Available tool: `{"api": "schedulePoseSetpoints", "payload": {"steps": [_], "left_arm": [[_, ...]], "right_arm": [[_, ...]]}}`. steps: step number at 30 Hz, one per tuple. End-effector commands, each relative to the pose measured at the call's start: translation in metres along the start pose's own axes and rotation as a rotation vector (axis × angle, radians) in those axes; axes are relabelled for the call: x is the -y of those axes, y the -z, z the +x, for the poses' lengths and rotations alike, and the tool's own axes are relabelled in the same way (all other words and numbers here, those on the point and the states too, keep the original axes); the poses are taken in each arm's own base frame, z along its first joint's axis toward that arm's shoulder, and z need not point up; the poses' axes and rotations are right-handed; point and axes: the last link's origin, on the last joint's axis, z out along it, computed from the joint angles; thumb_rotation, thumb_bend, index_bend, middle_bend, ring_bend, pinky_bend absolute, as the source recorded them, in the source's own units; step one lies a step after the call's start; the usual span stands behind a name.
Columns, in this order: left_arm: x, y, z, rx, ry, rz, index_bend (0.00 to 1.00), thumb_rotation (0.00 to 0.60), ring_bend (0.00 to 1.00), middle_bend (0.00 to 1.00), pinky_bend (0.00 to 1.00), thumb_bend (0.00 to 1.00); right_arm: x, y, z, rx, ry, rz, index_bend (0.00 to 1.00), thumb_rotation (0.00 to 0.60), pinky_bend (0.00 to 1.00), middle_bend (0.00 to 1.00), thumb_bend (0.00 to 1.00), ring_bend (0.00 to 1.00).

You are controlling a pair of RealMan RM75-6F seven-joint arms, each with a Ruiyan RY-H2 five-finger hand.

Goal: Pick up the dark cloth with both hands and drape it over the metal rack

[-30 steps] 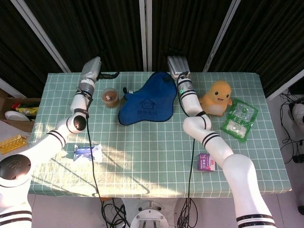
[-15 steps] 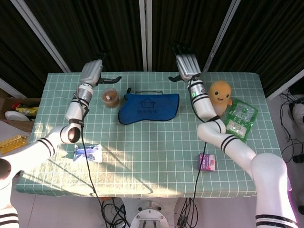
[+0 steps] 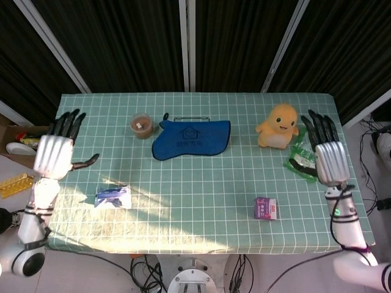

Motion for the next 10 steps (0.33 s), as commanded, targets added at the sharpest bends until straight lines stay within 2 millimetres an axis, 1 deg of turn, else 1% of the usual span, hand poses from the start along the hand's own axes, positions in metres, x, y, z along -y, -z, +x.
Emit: {"api": "schedulePoseSetpoints", "payload": {"steps": [1,2,5,8,10], "left_arm": [[0.031,0.087,-0.026,0.093,-0.11,0.044,0.07,0.391,0.06,0.06,0.18,0.16],[0.037,0.102,-0.032,0.128,-0.112,0.07,0.07,0.391,0.06,0.06,0.18,0.16],[0.045,0.126,-0.04,0.183,-0.095,0.105,0.06,0.391,0.06,0.05,0.18,0.16],[0.049,0.135,-0.042,0.191,-0.069,0.102,0.05,0.386,0.06,0.05,0.18,0.16],[0.049,0.138,-0.042,0.187,-0.067,0.091,0.05,0.385,0.06,0.05,0.18,0.16]], "right_arm": [[-0.037,0.102,-0.004,0.119,0.04,-0.139,0.0,0.6,0.0,0.0,0.07,0.0],[-0.043,0.118,-0.01,0.158,0.054,-0.167,0.0,0.6,0.0,0.0,0.07,0.0],[-0.053,0.139,-0.024,0.215,0.035,-0.175,0.0,0.6,0.0,0.0,0.07,0.0],[-0.058,0.148,-0.032,0.235,0.044,-0.161,0.0,0.6,0.0,0.0,0.07,0.0],[-0.056,0.149,-0.033,0.224,0.055,-0.147,0.0,0.6,0.0,0.0,0.07,0.0]]}}
